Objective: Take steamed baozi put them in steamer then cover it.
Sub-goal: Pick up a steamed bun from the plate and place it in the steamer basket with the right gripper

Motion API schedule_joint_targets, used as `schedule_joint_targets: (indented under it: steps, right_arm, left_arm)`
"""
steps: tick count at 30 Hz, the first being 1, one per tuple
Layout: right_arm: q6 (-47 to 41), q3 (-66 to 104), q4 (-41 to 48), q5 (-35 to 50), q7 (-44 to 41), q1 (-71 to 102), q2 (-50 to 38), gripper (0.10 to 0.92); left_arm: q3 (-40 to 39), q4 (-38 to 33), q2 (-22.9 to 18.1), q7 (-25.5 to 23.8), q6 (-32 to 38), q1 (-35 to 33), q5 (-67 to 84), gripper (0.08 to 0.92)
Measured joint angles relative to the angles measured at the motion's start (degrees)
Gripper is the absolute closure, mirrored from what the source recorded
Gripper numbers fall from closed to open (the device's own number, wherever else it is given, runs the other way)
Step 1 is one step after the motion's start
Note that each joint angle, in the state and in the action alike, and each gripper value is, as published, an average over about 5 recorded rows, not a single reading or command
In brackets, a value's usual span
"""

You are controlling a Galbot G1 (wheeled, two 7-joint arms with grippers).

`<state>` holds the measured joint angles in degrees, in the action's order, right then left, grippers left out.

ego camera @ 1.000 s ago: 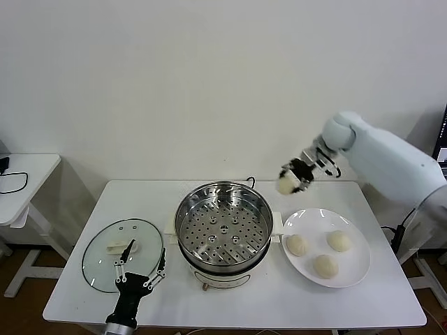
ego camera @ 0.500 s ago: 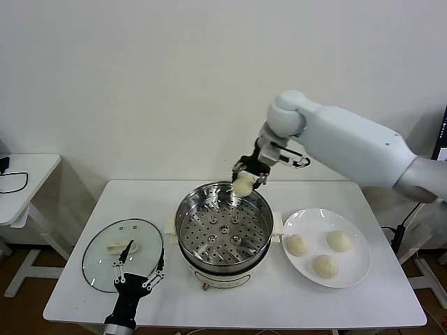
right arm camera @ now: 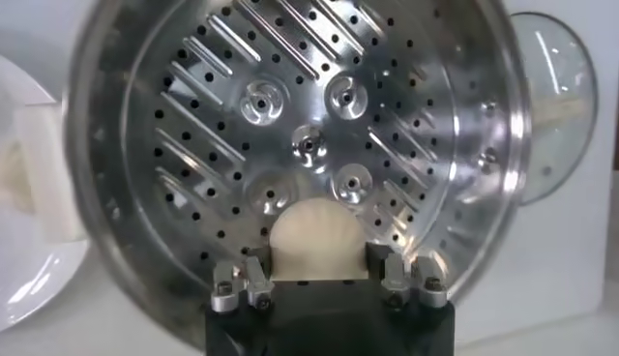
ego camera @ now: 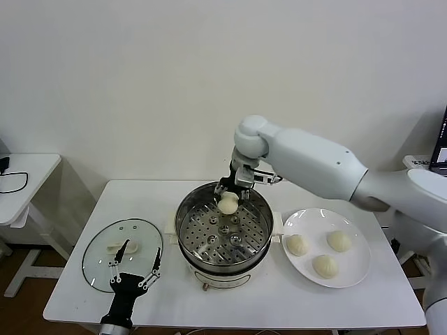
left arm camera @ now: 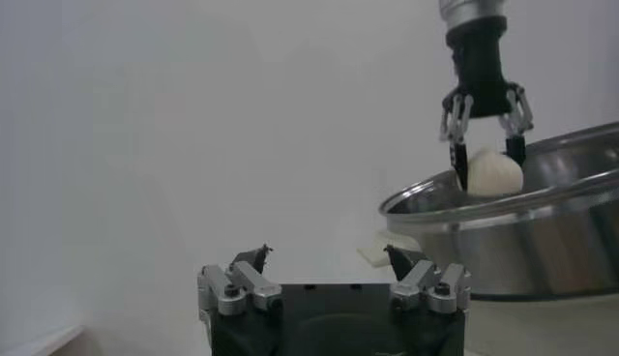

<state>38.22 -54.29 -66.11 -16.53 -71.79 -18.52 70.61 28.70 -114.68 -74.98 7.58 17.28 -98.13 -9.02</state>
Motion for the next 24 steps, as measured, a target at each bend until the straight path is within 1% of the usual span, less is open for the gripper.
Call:
schedule_joint_targets:
  steps: [11, 14, 19, 24]
  right_arm:
    - [1.6, 1.2, 3.6, -4.2, 0.5, 2.2, 3.4, 0.328]
    - [1.9, 1.3, 4.1, -4.8, 0.6, 2.3, 4.0, 0.295]
    - [1.8, 1.1, 4.0, -4.9, 0.4, 2.2, 4.0, 0.213]
    - [0.6, 0.8, 2.4, -3.1, -0.4, 1.1, 2.7, 0.203]
  left_arm:
    - [0.4, 0.3, 0.0, 0.2, 0.1, 0.2, 0.1, 0.177]
    - [0.4, 0.3, 0.0, 0.3, 0.1, 0.2, 0.2, 0.177]
    - [0.5, 0.4, 0.0, 0.3, 0.2, 0.2, 0.3, 0.177]
    - [0.4, 0.4, 0.0, 0.3, 0.2, 0.3, 0.3, 0.177]
